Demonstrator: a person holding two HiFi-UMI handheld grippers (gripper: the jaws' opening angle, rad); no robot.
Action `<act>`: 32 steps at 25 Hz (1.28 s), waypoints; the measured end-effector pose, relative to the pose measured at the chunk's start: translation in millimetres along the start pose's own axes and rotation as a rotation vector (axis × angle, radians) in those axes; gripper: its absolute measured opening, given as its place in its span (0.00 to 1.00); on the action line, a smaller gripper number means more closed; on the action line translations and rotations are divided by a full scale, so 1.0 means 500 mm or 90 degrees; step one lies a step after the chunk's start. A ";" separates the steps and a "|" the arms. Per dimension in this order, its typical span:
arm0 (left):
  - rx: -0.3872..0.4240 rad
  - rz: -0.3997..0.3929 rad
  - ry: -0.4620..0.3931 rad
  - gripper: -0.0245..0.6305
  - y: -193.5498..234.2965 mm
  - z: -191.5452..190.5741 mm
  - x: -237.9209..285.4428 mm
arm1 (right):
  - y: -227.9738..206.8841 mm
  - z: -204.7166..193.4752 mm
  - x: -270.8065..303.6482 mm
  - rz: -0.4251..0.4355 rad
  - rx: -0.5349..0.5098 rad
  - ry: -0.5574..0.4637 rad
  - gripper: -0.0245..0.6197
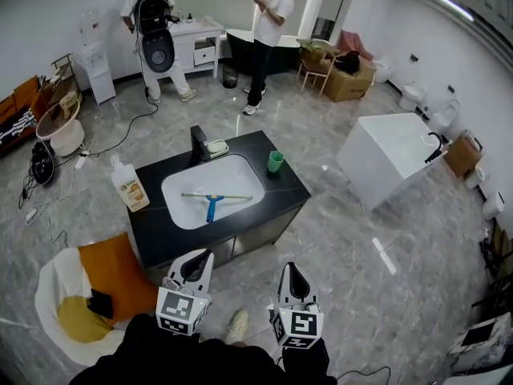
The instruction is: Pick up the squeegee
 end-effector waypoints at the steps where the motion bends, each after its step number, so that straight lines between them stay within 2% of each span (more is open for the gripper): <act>1: -0.001 0.006 0.002 0.07 -0.001 0.003 0.009 | -0.009 0.003 0.010 0.006 0.000 0.001 0.06; 14: -0.006 0.086 0.010 0.07 -0.004 0.025 0.098 | -0.073 0.028 0.123 0.096 -0.008 0.005 0.06; 26: -0.011 0.158 0.016 0.07 0.024 0.029 0.117 | -0.064 0.034 0.194 0.170 -0.014 0.009 0.06; 32: -0.015 0.167 0.031 0.07 0.045 0.022 0.148 | -0.069 0.029 0.241 0.181 -0.014 0.017 0.06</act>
Point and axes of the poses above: the fingertips, and each gripper's own axes: x forward along the fingers, y to its left, z out of its top, the point moved 2 cm from there along -x, backward along the fingers, and after that the axes turned 8 degrees about x, right-handed, at the moved point
